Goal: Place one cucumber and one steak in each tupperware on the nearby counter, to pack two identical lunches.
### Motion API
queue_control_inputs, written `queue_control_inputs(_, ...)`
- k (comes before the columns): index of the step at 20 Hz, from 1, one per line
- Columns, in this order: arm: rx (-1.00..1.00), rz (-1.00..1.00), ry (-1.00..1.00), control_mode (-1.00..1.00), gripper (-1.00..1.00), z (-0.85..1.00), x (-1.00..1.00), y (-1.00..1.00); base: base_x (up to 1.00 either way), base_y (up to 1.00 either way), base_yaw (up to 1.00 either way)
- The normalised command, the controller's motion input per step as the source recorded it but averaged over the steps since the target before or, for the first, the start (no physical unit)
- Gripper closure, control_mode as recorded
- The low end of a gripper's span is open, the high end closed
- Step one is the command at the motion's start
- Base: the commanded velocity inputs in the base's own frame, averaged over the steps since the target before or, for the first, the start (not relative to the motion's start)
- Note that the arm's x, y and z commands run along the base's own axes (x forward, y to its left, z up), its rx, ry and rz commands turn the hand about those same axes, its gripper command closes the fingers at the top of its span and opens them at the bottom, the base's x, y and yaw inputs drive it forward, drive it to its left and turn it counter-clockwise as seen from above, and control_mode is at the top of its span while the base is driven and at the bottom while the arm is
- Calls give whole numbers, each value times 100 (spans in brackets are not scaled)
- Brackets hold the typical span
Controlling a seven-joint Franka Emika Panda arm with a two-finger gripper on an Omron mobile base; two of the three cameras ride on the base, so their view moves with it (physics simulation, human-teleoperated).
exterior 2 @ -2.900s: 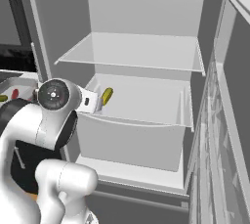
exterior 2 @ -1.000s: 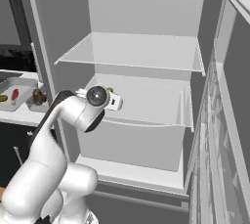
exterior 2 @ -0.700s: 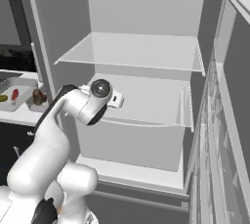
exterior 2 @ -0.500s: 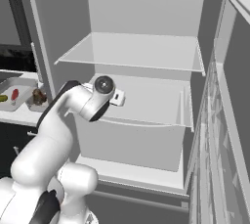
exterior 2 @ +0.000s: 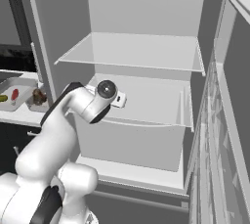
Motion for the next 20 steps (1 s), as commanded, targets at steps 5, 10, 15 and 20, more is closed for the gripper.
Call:
queue_control_inputs(5, 0, 0, 1, -100, -100, -1, 38, 0, 0, 0, 0)
queue_control_inputs(10, 2, 0, 1, -100, -100, -10, 28, 0, 0, 0, 0)
queue_control_inputs(15, 1, 0, 0, -100, -100, -21, 5, 0, 0, 0, 0)
queue_control_inputs(20, 0, 0, 0, -100, -100, -13, 4, 4, 0, 0, 0)
